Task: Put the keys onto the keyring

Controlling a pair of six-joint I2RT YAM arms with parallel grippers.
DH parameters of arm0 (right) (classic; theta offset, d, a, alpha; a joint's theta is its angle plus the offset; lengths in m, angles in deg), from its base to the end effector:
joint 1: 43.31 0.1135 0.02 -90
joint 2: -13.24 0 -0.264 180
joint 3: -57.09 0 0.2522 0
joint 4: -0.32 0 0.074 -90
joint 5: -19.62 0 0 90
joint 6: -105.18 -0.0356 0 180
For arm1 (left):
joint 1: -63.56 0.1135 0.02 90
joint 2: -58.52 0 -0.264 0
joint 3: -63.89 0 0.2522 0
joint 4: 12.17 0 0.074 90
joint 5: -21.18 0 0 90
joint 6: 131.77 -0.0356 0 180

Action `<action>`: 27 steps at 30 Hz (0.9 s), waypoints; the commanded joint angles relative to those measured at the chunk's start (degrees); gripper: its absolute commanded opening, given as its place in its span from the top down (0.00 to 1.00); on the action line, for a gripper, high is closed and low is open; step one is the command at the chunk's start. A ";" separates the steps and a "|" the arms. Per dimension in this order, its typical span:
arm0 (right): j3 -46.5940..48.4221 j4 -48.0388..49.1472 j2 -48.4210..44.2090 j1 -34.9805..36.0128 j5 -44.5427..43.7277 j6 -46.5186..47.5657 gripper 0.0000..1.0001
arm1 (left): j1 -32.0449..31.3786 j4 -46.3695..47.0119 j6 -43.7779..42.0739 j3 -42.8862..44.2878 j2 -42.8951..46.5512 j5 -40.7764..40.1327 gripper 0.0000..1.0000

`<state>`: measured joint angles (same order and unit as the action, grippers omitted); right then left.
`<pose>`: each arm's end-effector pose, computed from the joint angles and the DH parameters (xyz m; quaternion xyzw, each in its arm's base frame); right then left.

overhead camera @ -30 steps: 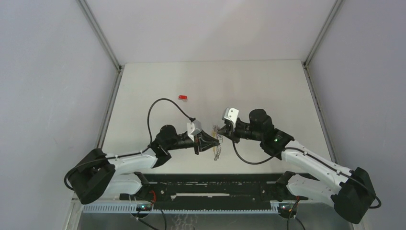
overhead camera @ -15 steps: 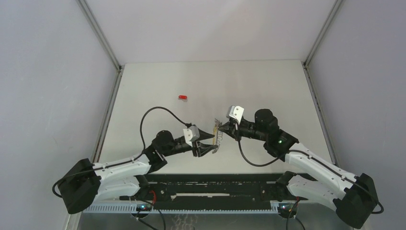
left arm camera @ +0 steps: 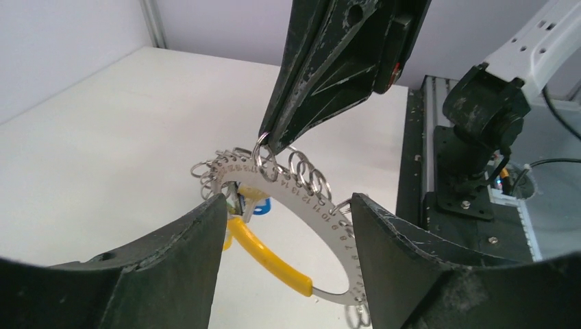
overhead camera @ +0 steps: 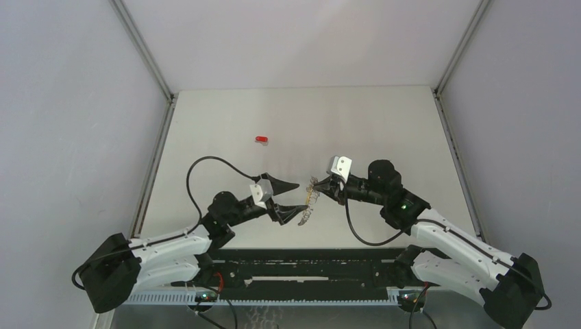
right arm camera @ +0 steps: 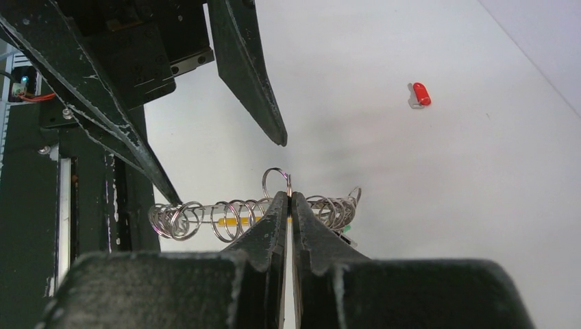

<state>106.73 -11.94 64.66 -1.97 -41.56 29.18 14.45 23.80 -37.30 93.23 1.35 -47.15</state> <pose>0.1460 0.1513 0.2865 -0.4901 0.6050 0.3315 0.5328 0.1249 -0.1643 0.2328 0.3758 0.5413 -0.4444 0.6069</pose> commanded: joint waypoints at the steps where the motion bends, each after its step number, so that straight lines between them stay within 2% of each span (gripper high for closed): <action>1: 0.35 4.92 -1.30 0.40 0.68 0.86 1.00 | 0.41 5.96 2.40 1.65 -1.36 2.90 0.28; 5: 0.38 4.83 -1.39 0.58 0.36 0.93 1.00 | 0.41 6.88 3.39 2.79 -3.28 4.88 0.31; 10: 0.33 5.21 -1.32 0.67 0.27 0.78 1.00 | 0.39 7.13 3.78 3.85 -4.94 5.84 0.40; 27: 0.38 4.00 -1.62 1.02 1.99 0.77 1.00 | 0.40 5.23 2.69 4.82 -4.54 2.35 0.52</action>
<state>106.73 -11.53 64.66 -1.29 -41.32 29.38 14.56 28.32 -34.24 94.39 -4.33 -43.19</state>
